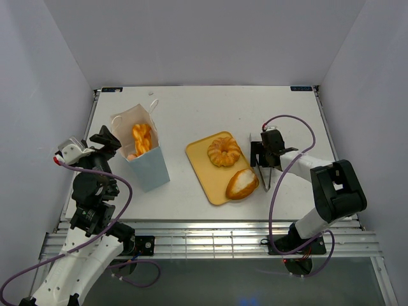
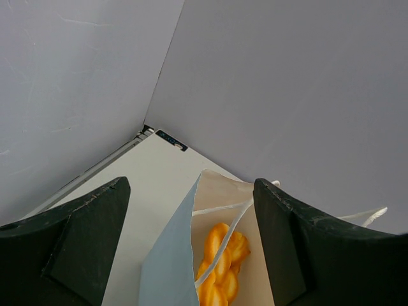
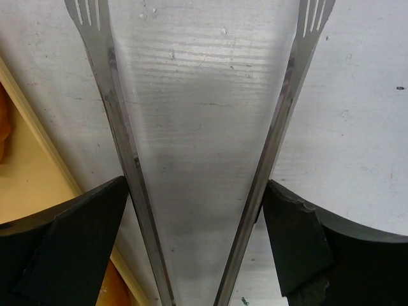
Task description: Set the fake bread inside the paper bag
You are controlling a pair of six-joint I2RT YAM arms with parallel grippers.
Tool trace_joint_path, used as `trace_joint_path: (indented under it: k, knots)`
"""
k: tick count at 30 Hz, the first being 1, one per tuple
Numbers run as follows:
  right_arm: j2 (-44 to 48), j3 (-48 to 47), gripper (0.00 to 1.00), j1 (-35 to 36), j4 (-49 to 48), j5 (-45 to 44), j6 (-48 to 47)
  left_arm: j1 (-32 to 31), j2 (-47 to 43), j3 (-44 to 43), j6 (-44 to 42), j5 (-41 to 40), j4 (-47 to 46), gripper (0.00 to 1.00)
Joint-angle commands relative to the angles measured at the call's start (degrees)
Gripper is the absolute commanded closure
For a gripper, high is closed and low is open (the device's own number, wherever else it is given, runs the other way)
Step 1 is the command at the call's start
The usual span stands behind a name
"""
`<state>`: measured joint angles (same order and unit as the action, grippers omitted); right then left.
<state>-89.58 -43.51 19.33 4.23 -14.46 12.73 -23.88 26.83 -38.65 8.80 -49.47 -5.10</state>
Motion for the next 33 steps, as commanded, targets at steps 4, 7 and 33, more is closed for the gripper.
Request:
trace_joint_path:
  k: [4, 7, 33]
  knots:
    - [-3.1, -2.5, 0.1, 0.9, 7.1, -1.6, -1.9, -0.5, -0.2, -1.2, -0.8, 0.7, -0.2, 0.12]
    - [-5.3, -3.2, 0.1, 1.4, 8.2, -3.3, -2.0, -0.5, -0.1, -1.0, -1.1, 0.7, -0.5, 0.12]
    - [15.2, -16.0, 0.1, 1.6, 18.9, 4.3, -3.6, -0.6, 1.2, -1.8, -2.0, 4.1, 0.4, 0.11]
